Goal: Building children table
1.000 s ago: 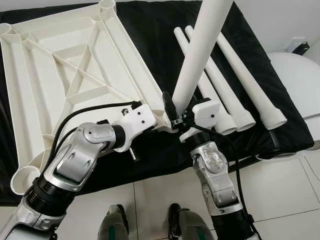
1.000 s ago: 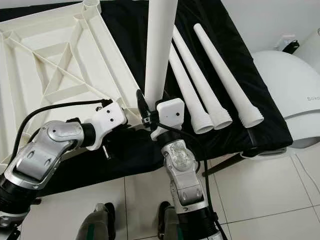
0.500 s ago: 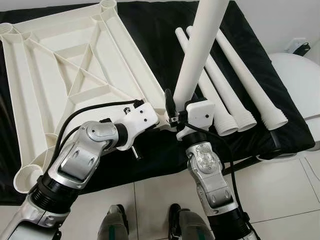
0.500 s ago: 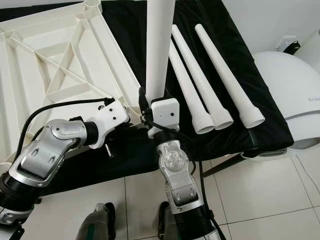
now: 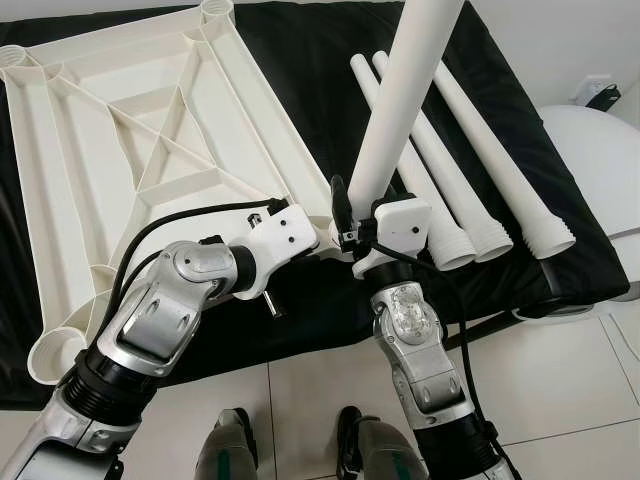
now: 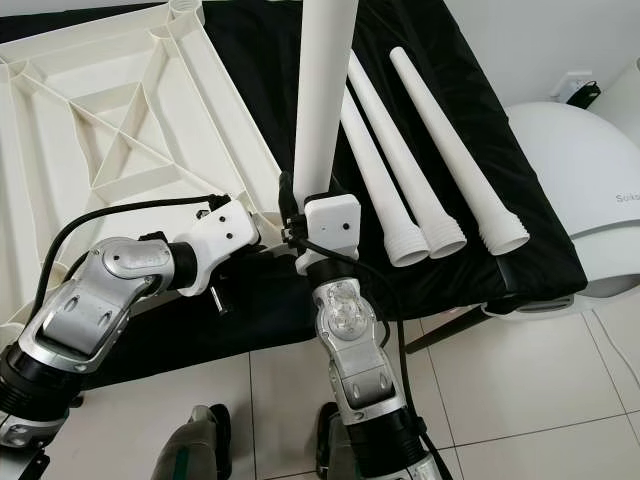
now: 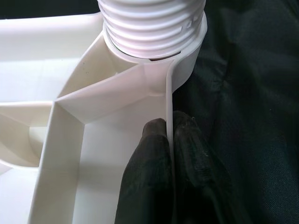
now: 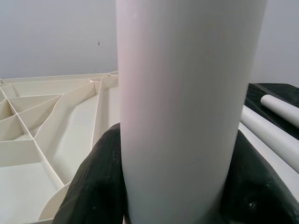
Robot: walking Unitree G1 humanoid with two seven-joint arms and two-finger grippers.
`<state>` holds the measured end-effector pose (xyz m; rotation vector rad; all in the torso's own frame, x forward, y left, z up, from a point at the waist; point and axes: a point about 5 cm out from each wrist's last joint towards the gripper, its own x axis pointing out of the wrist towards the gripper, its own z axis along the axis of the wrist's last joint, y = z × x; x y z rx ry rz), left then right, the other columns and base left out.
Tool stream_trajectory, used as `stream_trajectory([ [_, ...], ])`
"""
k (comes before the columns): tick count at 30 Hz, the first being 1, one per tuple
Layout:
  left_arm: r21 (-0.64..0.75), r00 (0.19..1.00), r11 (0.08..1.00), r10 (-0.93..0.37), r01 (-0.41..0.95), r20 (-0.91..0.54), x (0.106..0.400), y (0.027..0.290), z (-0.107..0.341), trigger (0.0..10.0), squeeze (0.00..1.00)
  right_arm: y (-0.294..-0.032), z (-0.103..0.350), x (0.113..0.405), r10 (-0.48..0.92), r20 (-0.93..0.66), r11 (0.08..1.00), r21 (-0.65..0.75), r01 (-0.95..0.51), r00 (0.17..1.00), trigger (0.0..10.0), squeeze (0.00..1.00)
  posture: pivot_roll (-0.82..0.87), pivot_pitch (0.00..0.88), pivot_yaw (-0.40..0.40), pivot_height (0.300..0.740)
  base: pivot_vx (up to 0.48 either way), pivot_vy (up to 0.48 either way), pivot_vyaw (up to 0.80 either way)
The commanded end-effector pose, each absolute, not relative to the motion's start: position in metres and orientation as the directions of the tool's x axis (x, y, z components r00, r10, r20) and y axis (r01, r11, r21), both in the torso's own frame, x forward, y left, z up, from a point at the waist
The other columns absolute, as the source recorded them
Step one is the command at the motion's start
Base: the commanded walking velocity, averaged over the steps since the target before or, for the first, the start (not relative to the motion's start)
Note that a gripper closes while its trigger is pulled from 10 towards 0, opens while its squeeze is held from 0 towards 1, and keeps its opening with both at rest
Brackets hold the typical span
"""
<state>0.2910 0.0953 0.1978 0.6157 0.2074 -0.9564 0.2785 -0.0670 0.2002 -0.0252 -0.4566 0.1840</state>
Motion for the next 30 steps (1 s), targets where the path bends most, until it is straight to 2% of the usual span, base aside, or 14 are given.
stream_trajectory([
  [1,0.515,0.820,0.642,-0.397,0.569,-0.412,0.314,0.144,0.193,10.0,0.00,-0.112,0.156,0.286,-0.042,0.235,0.999,-0.013,0.047,0.971,10.0,0.78,0.06,0.264,0.008,0.740,0.000,0.000,0.00],
  [2,0.515,0.820,0.641,-0.398,0.569,-0.411,0.314,0.143,0.193,10.0,0.00,-0.114,0.157,0.286,-0.041,0.236,0.999,-0.013,0.045,0.971,10.0,1.00,0.06,0.264,0.008,0.740,0.000,0.000,0.00],
  [11,0.515,0.821,0.642,-0.400,0.568,-0.407,0.314,0.143,0.194,10.0,0.00,-0.117,0.161,0.289,-0.009,0.257,1.000,-0.021,0.015,0.966,10.0,1.00,0.06,0.264,0.007,0.740,0.000,0.000,0.00],
  [19,0.515,0.822,0.642,-0.402,0.568,-0.404,0.315,0.143,0.195,10.0,0.00,-0.120,0.168,0.294,0.112,0.285,0.994,-0.024,-0.109,0.952,10.0,1.00,0.06,0.265,0.007,0.740,0.000,0.000,0.00],
  [20,0.515,0.822,0.643,-0.402,0.567,-0.403,0.315,0.142,0.195,10.0,0.00,-0.123,0.171,0.296,0.213,0.292,0.977,-0.043,-0.210,0.933,10.0,0.29,0.05,0.267,0.007,0.740,0.000,0.000,0.00],
  [21,0.515,0.822,0.643,-0.404,0.567,-0.402,0.315,0.142,0.195,10.0,0.00,-0.127,0.173,0.299,0.297,0.287,0.954,-0.048,-0.296,0.911,10.0,0.00,0.05,0.267,0.008,0.740,0.000,0.000,0.00],
  [23,0.514,0.821,0.642,-0.407,0.569,-0.400,0.316,0.141,0.195,10.0,0.00,-0.133,0.179,0.303,0.403,0.290,0.913,-0.061,-0.403,0.868,10.0,0.00,0.05,0.267,0.008,0.740,0.000,0.000,0.00],
  [30,0.513,0.821,0.642,-0.411,0.570,-0.397,0.316,0.140,0.196,10.0,0.00,-0.144,0.188,0.317,0.571,0.275,0.817,-0.090,-0.570,0.774,10.0,0.00,0.05,0.267,0.006,0.740,0.000,0.000,0.00],
])
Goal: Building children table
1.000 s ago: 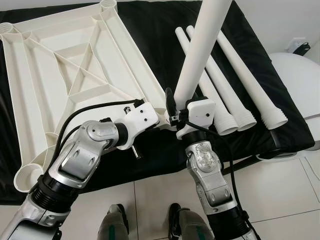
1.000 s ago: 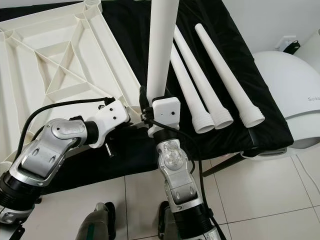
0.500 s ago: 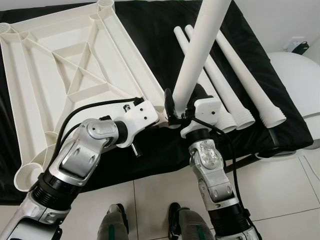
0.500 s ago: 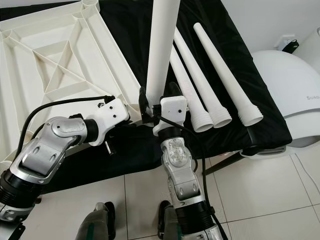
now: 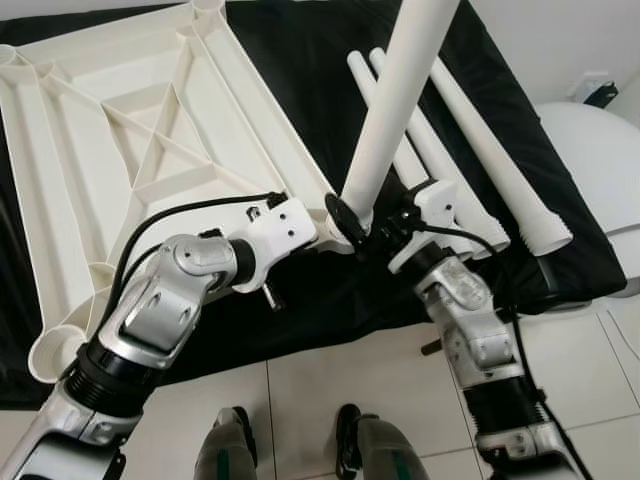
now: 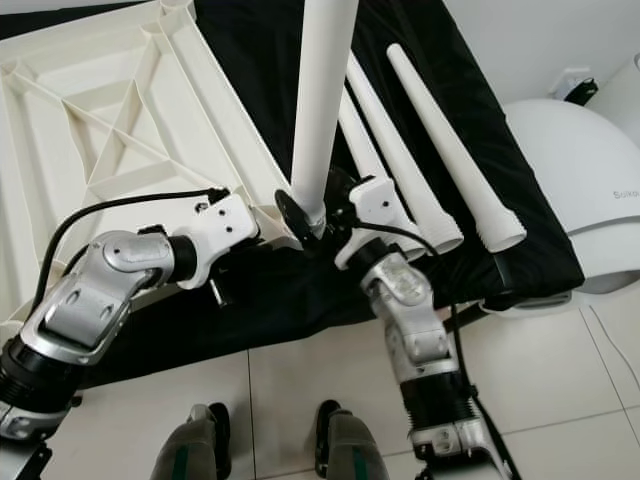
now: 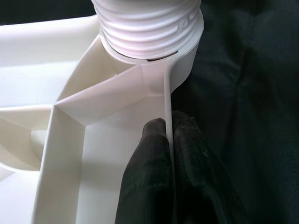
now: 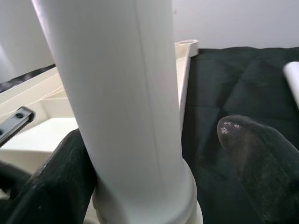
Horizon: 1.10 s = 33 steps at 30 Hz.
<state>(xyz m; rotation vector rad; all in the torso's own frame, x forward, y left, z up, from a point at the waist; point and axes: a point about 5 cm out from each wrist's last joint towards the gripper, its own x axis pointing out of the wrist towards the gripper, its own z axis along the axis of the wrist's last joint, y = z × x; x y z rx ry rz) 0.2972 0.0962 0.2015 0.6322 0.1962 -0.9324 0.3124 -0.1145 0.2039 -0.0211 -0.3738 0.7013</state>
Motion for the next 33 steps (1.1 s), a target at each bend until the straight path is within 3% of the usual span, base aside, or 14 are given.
stream_trajectory([
  [1,0.513,0.821,0.642,-0.411,0.570,-0.397,0.316,0.140,0.196,10.0,0.00,-0.145,0.189,0.317,0.578,0.275,0.811,-0.092,-0.578,0.768,10.0,0.00,0.05,0.267,0.006,0.740,0.000,0.000,0.00],
  [3,0.513,0.821,0.642,-0.411,0.570,-0.397,0.316,0.140,0.196,10.0,0.00,-0.145,0.189,0.317,0.580,0.275,0.810,-0.092,-0.579,0.767,10.0,0.00,0.05,0.267,0.006,0.740,0.000,0.000,0.00],
  [7,0.511,0.822,0.646,-0.411,0.567,-0.393,0.315,0.139,0.196,10.0,0.00,-0.149,0.196,0.328,0.751,0.218,0.657,-0.143,-0.740,0.624,10.0,0.00,0.06,0.270,0.003,0.740,0.000,0.000,0.00],
  [13,0.510,0.821,0.645,-0.412,0.569,-0.395,0.315,0.139,0.196,10.0,0.00,-0.148,0.210,0.339,0.829,0.188,0.557,-0.208,-0.804,0.527,10.0,0.00,0.06,0.272,0.003,0.740,0.000,0.000,0.00],
  [20,0.509,0.819,0.644,-0.413,0.571,-0.398,0.313,0.140,0.195,10.0,0.00,-0.137,0.227,0.347,0.879,0.188,0.475,-0.273,-0.837,0.438,10.0,0.00,0.07,0.271,0.001,0.740,0.000,0.000,0.00],
  [33,0.511,0.821,0.643,-0.412,0.570,-0.396,0.312,0.140,0.196,10.0,0.00,-0.125,0.220,0.344,0.953,0.135,0.299,-0.250,-0.921,0.273,10.0,0.00,0.08,0.269,-0.003,0.740,0.000,0.000,0.00],
])
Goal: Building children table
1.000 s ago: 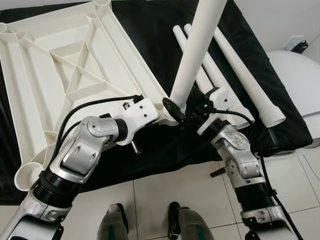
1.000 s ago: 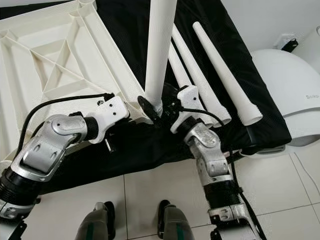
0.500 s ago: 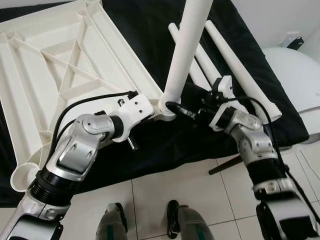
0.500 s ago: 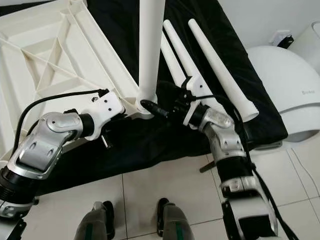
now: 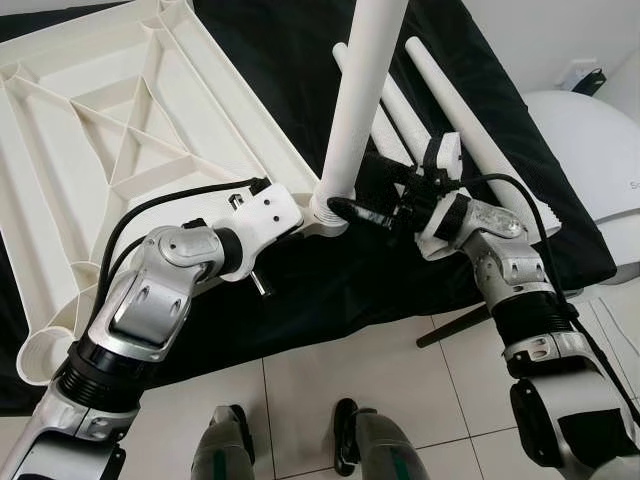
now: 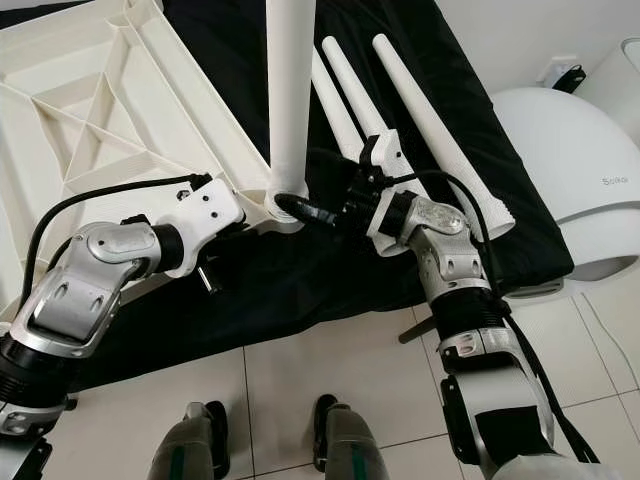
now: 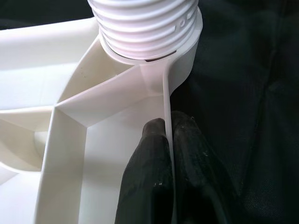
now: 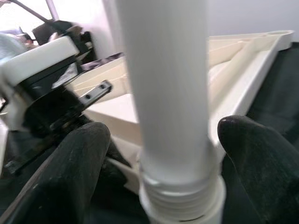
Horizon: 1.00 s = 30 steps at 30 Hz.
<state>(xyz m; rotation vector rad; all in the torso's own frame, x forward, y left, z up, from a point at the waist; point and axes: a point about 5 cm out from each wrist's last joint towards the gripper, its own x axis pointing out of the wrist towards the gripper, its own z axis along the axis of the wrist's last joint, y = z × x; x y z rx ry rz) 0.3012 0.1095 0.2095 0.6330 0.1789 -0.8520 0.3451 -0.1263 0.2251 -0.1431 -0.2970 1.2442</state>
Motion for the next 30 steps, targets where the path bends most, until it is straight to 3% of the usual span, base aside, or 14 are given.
stream_trajectory([
  [1,0.512,0.819,0.641,-0.413,0.572,-0.398,0.312,0.140,0.196,10.0,0.00,-0.124,0.218,0.343,0.956,0.131,0.288,-0.252,-0.924,0.262,10.0,0.00,0.08,0.269,-0.002,0.740,0.000,0.000,0.00],
  [25,0.505,0.770,0.582,-0.466,0.637,-0.435,0.301,0.133,0.192,10.0,0.00,-0.101,0.228,0.361,0.951,0.178,0.301,-0.341,-0.891,0.253,10.0,0.00,0.09,0.279,0.008,0.740,0.000,0.000,0.00],
  [26,0.504,0.768,0.580,-0.468,0.640,-0.438,0.300,0.133,0.192,10.0,0.00,-0.102,0.229,0.363,0.950,0.177,0.304,-0.341,-0.890,0.257,4.9,0.00,0.10,0.280,0.008,0.740,0.000,0.000,0.00],
  [27,0.504,0.768,0.580,-0.468,0.640,-0.438,0.300,0.133,0.192,10.0,0.00,-0.102,0.229,0.363,0.950,0.177,0.304,-0.341,-0.890,0.257,4.9,0.00,0.10,0.280,0.008,0.740,0.000,0.000,0.00],
  [28,0.504,0.767,0.578,-0.468,0.642,-0.439,0.300,0.133,0.192,10.0,0.00,-0.102,0.230,0.363,0.950,0.176,0.305,-0.338,-0.891,0.258,3.3,0.00,0.10,0.281,0.006,0.740,0.000,0.000,0.00],
  [29,0.504,0.766,0.577,-0.468,0.642,-0.439,0.300,0.133,0.192,10.0,0.00,-0.103,0.230,0.364,0.952,0.167,0.301,-0.340,-0.891,0.258,0.0,0.00,0.10,0.282,0.005,0.740,0.000,0.000,0.00],
  [30,0.504,0.766,0.577,-0.469,0.642,-0.440,0.299,0.132,0.192,10.0,0.00,-0.104,0.231,0.365,0.952,0.164,0.302,-0.340,-0.891,0.260,0.0,0.00,0.10,0.282,0.005,0.740,0.000,0.000,0.00],
])
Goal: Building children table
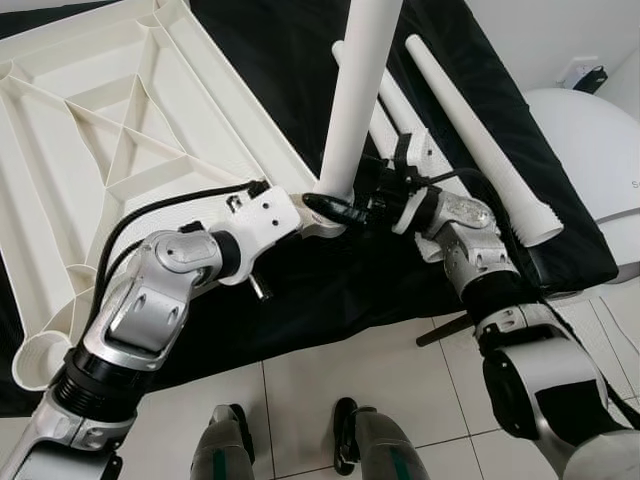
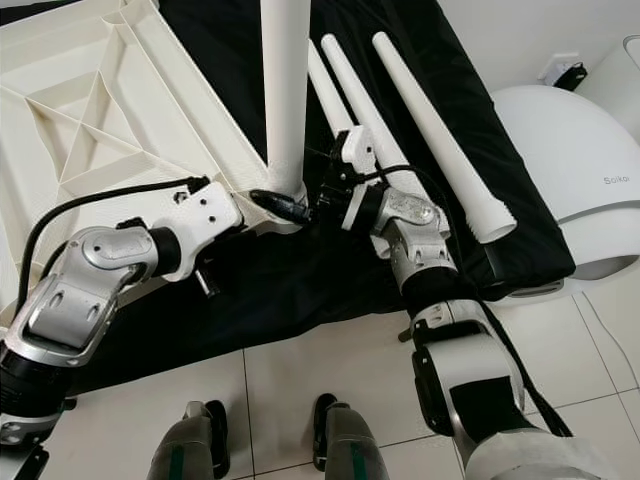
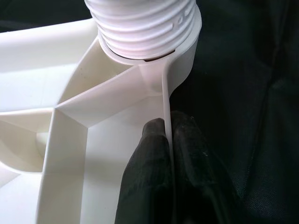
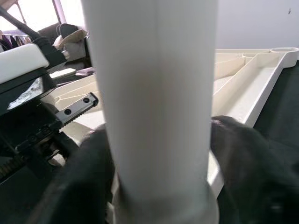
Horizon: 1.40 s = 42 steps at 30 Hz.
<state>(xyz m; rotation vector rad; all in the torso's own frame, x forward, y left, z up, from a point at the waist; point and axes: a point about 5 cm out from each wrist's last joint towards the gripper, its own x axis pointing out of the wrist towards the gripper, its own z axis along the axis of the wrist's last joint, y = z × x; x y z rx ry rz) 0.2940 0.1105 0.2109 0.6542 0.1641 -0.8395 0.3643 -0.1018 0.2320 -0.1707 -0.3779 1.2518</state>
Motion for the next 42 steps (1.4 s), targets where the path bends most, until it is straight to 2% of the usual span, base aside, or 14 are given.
stream_trajectory([
  [1,0.504,0.766,0.577,-0.469,0.642,-0.440,0.299,0.132,0.192,10.0,0.00,-0.104,0.231,0.365,0.952,0.164,0.302,-0.340,-0.891,0.260,0.0,0.00,0.10,0.282,0.005,0.740,0.000,0.000,0.00],
  [19,0.498,0.769,0.586,-0.471,0.639,-0.433,0.299,0.130,0.192,10.0,0.00,-0.104,0.233,0.362,0.950,0.191,0.296,-0.294,-0.909,0.247,0.0,0.00,0.08,0.291,-0.007,0.740,0.000,0.000,0.00],
  [28,0.499,0.772,0.590,-0.469,0.635,-0.429,0.299,0.130,0.192,10.0,0.00,-0.102,0.228,0.353,0.932,0.233,0.335,-0.262,-0.905,0.277,0.0,0.00,0.07,0.289,-0.012,0.740,0.000,0.000,0.00],
  [30,0.499,0.775,0.593,-0.466,0.632,-0.427,0.299,0.130,0.192,10.0,0.00,-0.102,0.225,0.349,0.916,0.254,0.373,-0.256,-0.892,0.310,0.0,0.00,0.07,0.288,-0.012,0.740,0.000,0.000,0.00],
  [36,0.501,0.776,0.594,-0.466,0.630,-0.425,0.300,0.130,0.193,10.0,0.00,-0.100,0.220,0.342,0.900,0.262,0.413,-0.257,-0.874,0.348,0.0,0.00,0.07,0.289,-0.012,0.740,0.000,0.000,0.00],
  [39,0.501,0.778,0.595,-0.466,0.628,-0.422,0.300,0.130,0.193,10.0,0.00,-0.099,0.217,0.335,0.874,0.253,0.474,-0.259,-0.842,0.415,0.0,0.00,0.06,0.287,-0.016,0.740,0.000,0.000,0.00],
  [42,0.501,0.779,0.596,-0.465,0.627,-0.421,0.301,0.129,0.193,10.0,0.00,-0.099,0.214,0.331,0.861,0.253,0.499,-0.260,-0.827,0.440,0.0,0.00,0.06,0.286,-0.017,0.740,0.000,0.000,0.00],
])
